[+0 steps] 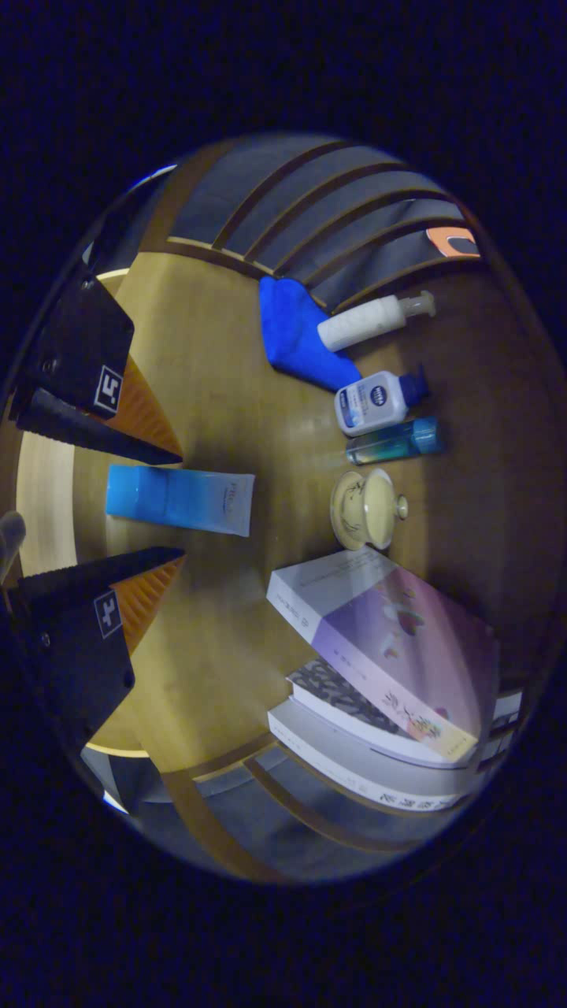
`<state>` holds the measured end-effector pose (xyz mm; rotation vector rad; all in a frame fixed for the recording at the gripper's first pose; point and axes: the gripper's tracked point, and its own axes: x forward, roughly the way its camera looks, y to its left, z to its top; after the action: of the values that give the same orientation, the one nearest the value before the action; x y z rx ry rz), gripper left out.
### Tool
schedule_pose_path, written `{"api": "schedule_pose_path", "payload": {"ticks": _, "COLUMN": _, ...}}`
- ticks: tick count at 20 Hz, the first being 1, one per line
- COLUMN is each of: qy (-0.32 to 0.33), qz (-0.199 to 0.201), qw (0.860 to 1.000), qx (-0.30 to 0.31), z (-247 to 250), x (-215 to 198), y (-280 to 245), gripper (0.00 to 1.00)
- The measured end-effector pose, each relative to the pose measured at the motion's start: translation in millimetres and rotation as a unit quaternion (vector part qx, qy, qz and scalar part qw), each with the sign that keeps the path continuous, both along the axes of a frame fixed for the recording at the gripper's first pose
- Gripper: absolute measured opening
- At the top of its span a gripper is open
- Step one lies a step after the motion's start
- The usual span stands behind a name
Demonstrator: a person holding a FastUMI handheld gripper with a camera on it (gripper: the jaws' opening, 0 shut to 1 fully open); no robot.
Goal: Pull open the drawer, take out the items inside it, and place them on the countertop above the cabinet.
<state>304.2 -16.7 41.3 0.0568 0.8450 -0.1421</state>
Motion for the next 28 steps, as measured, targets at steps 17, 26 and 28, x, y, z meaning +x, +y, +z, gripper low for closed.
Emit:
{"api": "schedule_pose_path", "payload": {"ticks": 17, "qy": -0.271, "qz": 0.085, "qw": 0.959, "qx": -0.003, "z": 56.2, "x": -168.7, "y": 45.1, "gripper": 0.91}}
{"api": "schedule_pose_path", "payload": {"ticks": 26, "qy": -0.347, "qz": 0.086, "qw": 0.932, "qx": 0.057, "z": 35.9, "x": -285.3, "y": 49.2, "gripper": 0.99}}
{"api": "schedule_pose_path", "payload": {"ticks": 28, "qy": -0.359, "qz": 0.078, "qw": 0.928, "qx": 0.061, "z": 28.9, "x": -301.8, "y": 42.4, "gripper": 0.99}}
